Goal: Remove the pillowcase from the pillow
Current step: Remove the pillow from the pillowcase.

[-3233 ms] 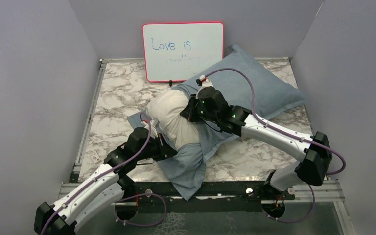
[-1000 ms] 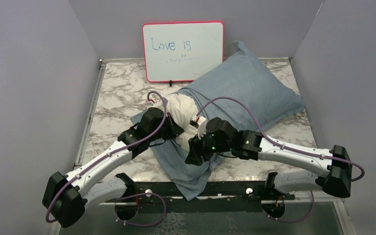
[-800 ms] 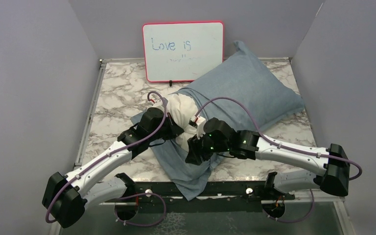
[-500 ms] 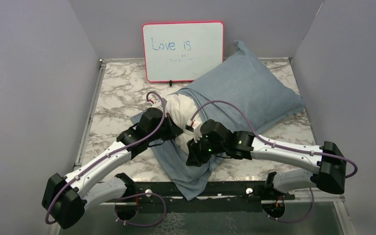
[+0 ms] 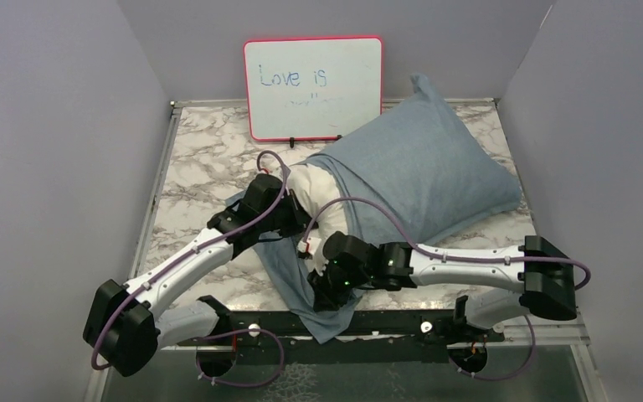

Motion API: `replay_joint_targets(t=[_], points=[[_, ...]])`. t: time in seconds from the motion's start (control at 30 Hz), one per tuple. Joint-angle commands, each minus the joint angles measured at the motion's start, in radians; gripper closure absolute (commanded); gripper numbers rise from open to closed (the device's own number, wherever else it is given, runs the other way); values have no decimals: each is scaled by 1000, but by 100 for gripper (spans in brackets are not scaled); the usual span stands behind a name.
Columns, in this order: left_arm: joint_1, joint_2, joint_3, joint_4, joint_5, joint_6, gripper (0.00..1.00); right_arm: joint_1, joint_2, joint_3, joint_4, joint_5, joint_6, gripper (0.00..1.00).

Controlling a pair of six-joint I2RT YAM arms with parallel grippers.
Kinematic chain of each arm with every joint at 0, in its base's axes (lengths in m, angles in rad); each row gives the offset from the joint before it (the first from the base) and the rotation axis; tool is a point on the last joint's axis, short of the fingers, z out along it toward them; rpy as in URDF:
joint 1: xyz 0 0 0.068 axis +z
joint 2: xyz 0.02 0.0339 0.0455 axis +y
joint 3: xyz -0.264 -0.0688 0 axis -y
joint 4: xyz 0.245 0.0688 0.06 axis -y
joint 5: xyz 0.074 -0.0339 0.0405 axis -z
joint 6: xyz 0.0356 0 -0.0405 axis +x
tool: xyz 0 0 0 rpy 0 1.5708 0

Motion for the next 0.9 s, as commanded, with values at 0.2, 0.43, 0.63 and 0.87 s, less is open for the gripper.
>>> replay_joint_targets(t=[0.2,0.43,0.63,0.87], points=[[206,18,118,91,87,-4,100,135,-43,-212,137,-137,48,74],[249,26,146,66,139,38,100,135,-89,-301,160,112,117,75],[248,-60,55,57,194,30,100,135,-260,-186,139,284,147,65],[247,-142,-18,47,235,13,100,130,-256,-6,49,582,205,32]])
